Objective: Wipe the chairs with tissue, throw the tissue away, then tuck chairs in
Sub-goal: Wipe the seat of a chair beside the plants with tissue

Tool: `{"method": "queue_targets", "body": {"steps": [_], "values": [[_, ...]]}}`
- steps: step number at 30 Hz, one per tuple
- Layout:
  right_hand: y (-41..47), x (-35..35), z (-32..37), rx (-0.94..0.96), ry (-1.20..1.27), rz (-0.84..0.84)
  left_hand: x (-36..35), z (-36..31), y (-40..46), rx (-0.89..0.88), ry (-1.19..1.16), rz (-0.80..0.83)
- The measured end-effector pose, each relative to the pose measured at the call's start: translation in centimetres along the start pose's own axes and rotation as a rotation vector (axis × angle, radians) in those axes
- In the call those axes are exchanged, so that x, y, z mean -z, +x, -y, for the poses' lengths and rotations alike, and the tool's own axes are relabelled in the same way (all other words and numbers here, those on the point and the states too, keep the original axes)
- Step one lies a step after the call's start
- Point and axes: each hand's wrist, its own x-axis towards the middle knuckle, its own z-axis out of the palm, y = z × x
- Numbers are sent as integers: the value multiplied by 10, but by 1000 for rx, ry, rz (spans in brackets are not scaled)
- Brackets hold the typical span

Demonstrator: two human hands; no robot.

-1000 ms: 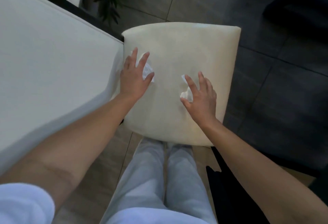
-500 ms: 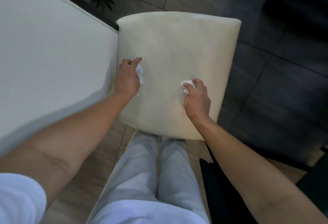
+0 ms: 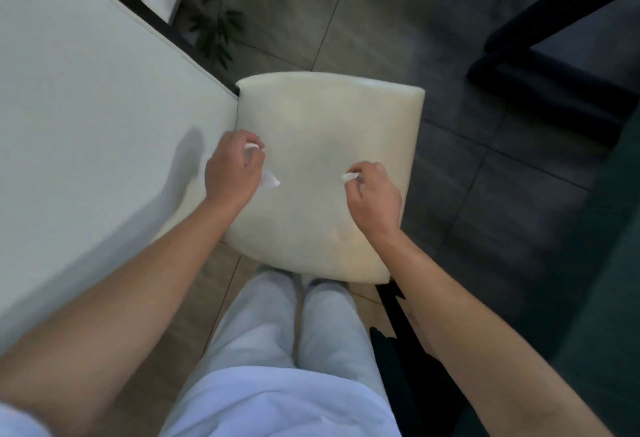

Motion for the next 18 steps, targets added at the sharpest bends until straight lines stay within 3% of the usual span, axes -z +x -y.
{"method": "queue_targets", "body": {"steps": [5,9,12,14,18], "values": [[-34,59,48,67,125,-178,65,-46,-56,-36,-143,-217],[-70,94,84,95,295,-174,108,-64,-101,-148,-189,-236],[-100,112,110,116,366,-163,138,-70,-131,-250,-230,-150],[-122,122,125,147,374,-184,162,-74,-156,-356,-233,-122],[-174,132,150,196,394,-257,221,-81,-213,-631,-153,-252]]}}
